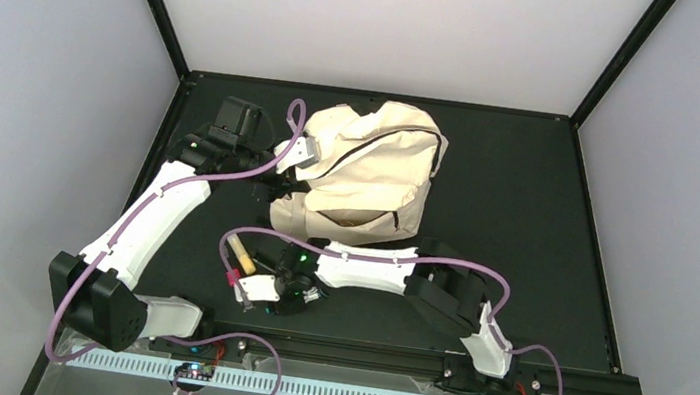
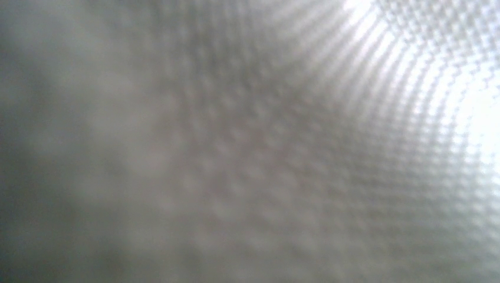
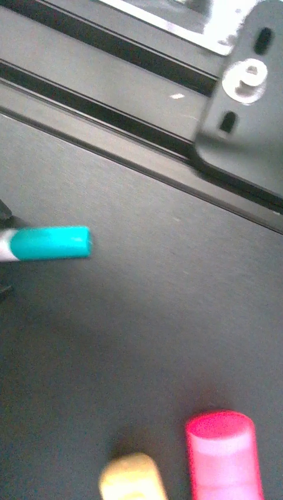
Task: Pack the student bag
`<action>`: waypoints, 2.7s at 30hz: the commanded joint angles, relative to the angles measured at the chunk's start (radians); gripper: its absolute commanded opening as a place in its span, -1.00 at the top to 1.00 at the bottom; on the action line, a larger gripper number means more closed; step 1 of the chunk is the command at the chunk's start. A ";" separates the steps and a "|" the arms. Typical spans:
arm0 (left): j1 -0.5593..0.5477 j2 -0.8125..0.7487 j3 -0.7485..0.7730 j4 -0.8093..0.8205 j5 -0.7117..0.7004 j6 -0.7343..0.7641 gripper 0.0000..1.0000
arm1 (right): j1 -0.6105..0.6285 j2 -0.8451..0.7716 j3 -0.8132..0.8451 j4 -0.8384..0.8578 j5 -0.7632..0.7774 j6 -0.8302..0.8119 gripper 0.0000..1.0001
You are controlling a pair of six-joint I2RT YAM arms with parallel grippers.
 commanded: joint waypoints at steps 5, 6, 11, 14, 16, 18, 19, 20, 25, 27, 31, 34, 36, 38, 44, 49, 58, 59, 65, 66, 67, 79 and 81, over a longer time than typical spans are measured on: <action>0.004 -0.016 0.025 0.043 0.005 0.007 0.97 | 0.003 -0.161 -0.228 0.040 0.081 0.116 0.42; 0.004 -0.015 0.025 0.043 0.004 0.007 0.97 | 0.002 -0.176 -0.255 0.051 0.093 0.125 0.43; 0.004 -0.013 0.025 0.043 0.007 0.007 0.97 | 0.003 -0.230 -0.352 0.099 0.100 0.196 0.53; 0.004 -0.015 0.024 0.042 0.008 0.008 0.97 | 0.004 -0.247 -0.384 0.119 0.117 0.222 0.52; 0.004 -0.015 0.024 0.044 0.008 0.008 0.97 | 0.005 -0.245 -0.382 0.131 0.139 0.232 0.48; 0.004 -0.015 0.023 0.045 0.009 0.007 0.97 | 0.008 -0.229 -0.356 0.138 0.148 0.244 0.45; 0.004 -0.015 0.024 0.045 0.009 0.007 0.97 | 0.011 -0.218 -0.339 0.141 0.147 0.250 0.44; 0.004 -0.017 0.024 0.042 0.009 0.008 0.97 | 0.016 -0.207 -0.322 0.143 0.148 0.251 0.43; 0.004 -0.024 0.024 0.036 -0.003 0.016 0.97 | 0.050 -0.145 -0.266 0.125 0.166 0.236 0.43; 0.004 -0.025 0.025 0.037 -0.005 0.015 0.97 | 0.056 -0.134 -0.266 0.113 0.172 0.235 0.45; 0.004 -0.023 0.028 0.039 0.001 0.013 0.97 | 0.056 -0.139 -0.281 0.099 0.186 0.238 0.65; 0.004 -0.022 0.028 0.041 0.002 0.011 0.97 | 0.057 -0.156 -0.285 0.096 0.190 0.241 0.76; 0.004 -0.022 0.028 0.040 0.001 0.011 0.97 | 0.058 -0.172 -0.285 0.094 0.189 0.241 0.84; 0.004 -0.024 0.028 0.039 0.001 0.011 0.97 | 0.059 -0.191 -0.285 0.099 0.190 0.245 0.86; 0.004 -0.024 0.027 0.037 -0.002 0.013 0.97 | 0.060 -0.294 -0.315 0.126 0.193 0.250 0.89; 0.004 -0.021 0.027 0.042 -0.003 0.013 0.97 | 0.059 -0.424 -0.357 0.142 0.174 0.245 0.89; 0.004 -0.024 0.022 0.046 0.000 0.008 0.97 | -0.033 -0.824 -0.523 0.296 0.057 0.211 0.91; 0.004 -0.024 0.022 0.047 0.000 0.008 0.97 | -0.060 -0.871 -0.547 0.335 0.035 0.204 0.91; 0.004 -0.025 0.022 0.052 0.010 0.005 0.97 | -0.262 -0.990 -0.632 0.609 -0.111 0.160 0.93; 0.004 -0.026 0.022 0.050 0.011 0.005 0.97 | -0.299 -0.975 -0.624 0.632 -0.137 0.163 0.93; 0.004 -0.029 0.020 0.049 0.012 0.005 0.97 | -0.337 -0.958 -0.612 0.650 -0.157 0.160 0.93; 0.006 -0.039 -0.006 0.123 -0.019 -0.090 0.97 | -0.454 -0.820 -0.607 0.786 -0.269 0.098 0.94; 0.006 -0.036 -0.005 0.123 -0.011 -0.086 0.97 | -0.471 -0.809 -0.624 0.800 -0.275 0.102 0.95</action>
